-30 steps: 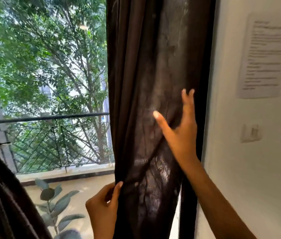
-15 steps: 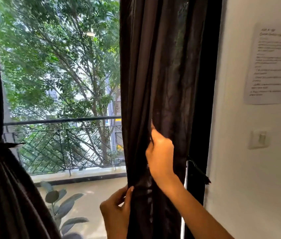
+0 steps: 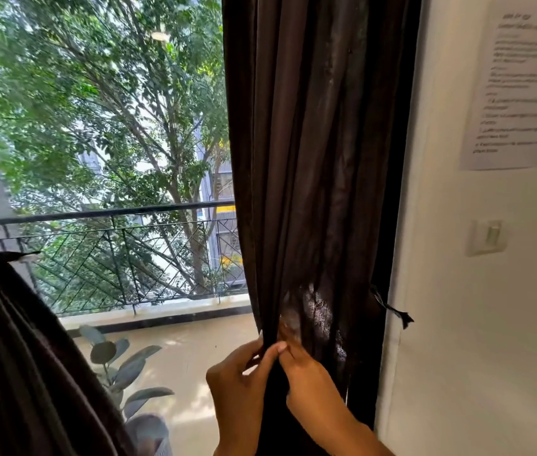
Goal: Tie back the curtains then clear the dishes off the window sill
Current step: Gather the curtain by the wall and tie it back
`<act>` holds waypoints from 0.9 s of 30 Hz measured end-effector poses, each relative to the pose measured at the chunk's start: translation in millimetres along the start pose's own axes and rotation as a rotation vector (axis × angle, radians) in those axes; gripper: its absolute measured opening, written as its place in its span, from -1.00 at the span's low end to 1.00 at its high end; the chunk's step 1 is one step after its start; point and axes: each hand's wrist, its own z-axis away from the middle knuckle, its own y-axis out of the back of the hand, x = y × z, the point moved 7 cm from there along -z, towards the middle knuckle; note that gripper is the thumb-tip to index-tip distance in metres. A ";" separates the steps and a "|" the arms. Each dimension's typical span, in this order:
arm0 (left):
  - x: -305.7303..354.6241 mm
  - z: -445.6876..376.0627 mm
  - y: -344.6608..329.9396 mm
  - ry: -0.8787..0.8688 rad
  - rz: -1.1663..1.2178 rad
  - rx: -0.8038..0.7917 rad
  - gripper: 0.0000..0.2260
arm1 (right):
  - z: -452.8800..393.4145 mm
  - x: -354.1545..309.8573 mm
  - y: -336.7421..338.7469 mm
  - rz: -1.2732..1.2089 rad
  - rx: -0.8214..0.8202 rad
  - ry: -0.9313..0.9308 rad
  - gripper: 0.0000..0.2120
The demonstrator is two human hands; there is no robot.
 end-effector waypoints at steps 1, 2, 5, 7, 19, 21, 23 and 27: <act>0.7 -1.9 2.6 -0.018 -0.040 0.009 -0.84 | -0.9 3.0 -1.5 -0.063 -0.102 0.099 -0.40; -1.5 -4.3 6.1 -0.015 -0.059 0.034 -0.81 | -4.2 4.4 5.4 -0.165 -0.186 0.175 -0.42; -11.4 -11.6 15.0 0.037 0.004 0.089 -0.68 | -40.2 21.0 79.6 -0.441 0.123 0.140 -0.37; -15.5 -16.0 16.0 0.031 0.006 0.058 -0.69 | -63.1 28.8 134.3 -0.539 0.492 0.045 -0.12; -18.9 -20.6 10.8 0.023 -0.064 0.049 -0.90 | -62.8 5.8 147.1 -0.310 0.974 0.019 -0.84; -17.9 -14.7 5.1 0.043 -0.021 0.039 -0.88 | -40.2 -2.3 124.4 -0.165 0.998 0.024 -0.89; -11.7 -8.5 -0.7 0.040 0.013 0.022 -0.87 | -27.9 -1.4 98.8 -0.138 0.933 0.005 -0.58; -3.1 1.5 -10.8 0.034 0.053 -0.003 -0.84 | -5.3 9.4 50.7 -0.025 0.744 -0.013 -0.28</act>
